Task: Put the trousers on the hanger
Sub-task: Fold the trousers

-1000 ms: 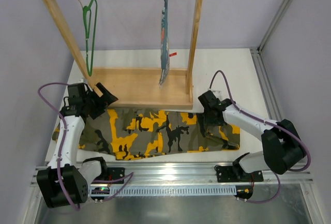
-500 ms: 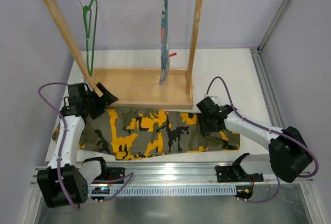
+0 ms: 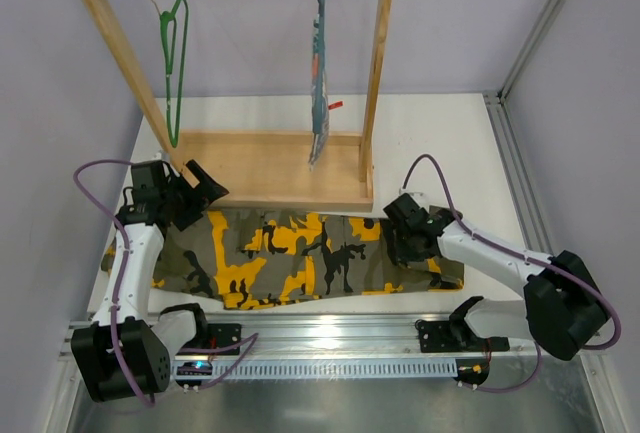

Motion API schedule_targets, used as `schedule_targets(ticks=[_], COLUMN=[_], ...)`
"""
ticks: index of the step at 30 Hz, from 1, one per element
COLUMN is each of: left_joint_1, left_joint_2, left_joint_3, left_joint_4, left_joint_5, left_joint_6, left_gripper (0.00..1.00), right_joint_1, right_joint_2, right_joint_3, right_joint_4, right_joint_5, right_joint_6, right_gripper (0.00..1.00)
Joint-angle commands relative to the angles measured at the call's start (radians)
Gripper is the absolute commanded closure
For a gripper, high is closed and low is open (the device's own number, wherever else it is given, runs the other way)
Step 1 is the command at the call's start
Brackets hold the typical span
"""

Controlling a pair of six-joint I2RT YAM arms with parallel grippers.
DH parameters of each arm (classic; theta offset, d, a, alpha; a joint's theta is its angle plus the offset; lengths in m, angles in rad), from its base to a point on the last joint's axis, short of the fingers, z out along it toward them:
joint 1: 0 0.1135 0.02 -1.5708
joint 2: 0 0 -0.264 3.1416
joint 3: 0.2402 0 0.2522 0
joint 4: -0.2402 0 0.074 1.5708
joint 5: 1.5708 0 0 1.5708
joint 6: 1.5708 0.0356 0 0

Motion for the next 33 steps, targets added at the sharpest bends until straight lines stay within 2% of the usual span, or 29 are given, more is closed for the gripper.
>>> schedule_targets(ticks=[1, 3, 5, 9, 15, 18, 19, 21, 22, 26, 28, 33], left_joint_1=[-0.002, -0.003, -0.002, -0.003, -0.003, -0.003, -0.003, -0.003, -0.002, -0.002, -0.003, -0.003], left_joint_2=[-0.012, -0.01, -0.013, -0.013, -0.013, -0.016, -0.018, -0.02, -0.02, -0.02, -0.024, -0.029], left_joint_3=[-0.004, -0.004, -0.004, -0.007, -0.007, -0.006, -0.006, -0.009, -0.009, -0.012, -0.013, -0.013], left_joint_4=[0.007, 0.007, 0.007, 0.01, 0.008, 0.002, 0.004, 0.005, 0.007, 0.01, 0.008, 0.007], left_joint_5=[0.002, 0.001, 0.002, 0.001, -0.001, -0.002, -0.002, -0.004, -0.002, -0.002, -0.005, -0.016], left_joint_6=[0.021, 0.021, 0.021, 0.02, 0.018, 0.023, 0.023, 0.02, 0.02, 0.015, 0.015, 0.015], left_gripper=[0.0, 0.0, 0.0, 0.0, 0.0, 0.0, 0.0, 0.0, 0.0, 0.0, 0.0, 0.0], right_joint_1=[0.003, 0.004, 0.003, 0.003, 0.004, 0.004, 0.004, 0.004, 0.004, 0.004, 0.004, 0.006], right_joint_2=[-0.056, -0.065, -0.082, -0.089, -0.068, -0.074, -0.074, -0.074, -0.076, -0.039, 0.008, 0.124], right_joint_3=[0.016, 0.019, 0.022, 0.017, -0.012, 0.009, 0.02, 0.046, 0.071, 0.123, 0.146, 0.201], right_joint_4=[-0.017, -0.027, -0.033, -0.03, -0.019, -0.045, -0.063, -0.086, -0.102, -0.119, -0.116, -0.1], right_joint_5=[0.02, 0.0, -0.023, -0.075, -0.057, -0.045, -0.04, -0.008, 0.009, 0.139, 0.211, 0.267], right_joint_6=[0.008, 0.005, 0.005, 0.017, 0.092, 0.091, 0.091, 0.089, 0.085, 0.08, 0.1, 0.172], right_gripper=[0.88, 0.93, 0.94, 0.94, 0.9, 0.79, 0.68, 0.59, 0.51, 0.42, 0.42, 0.42])
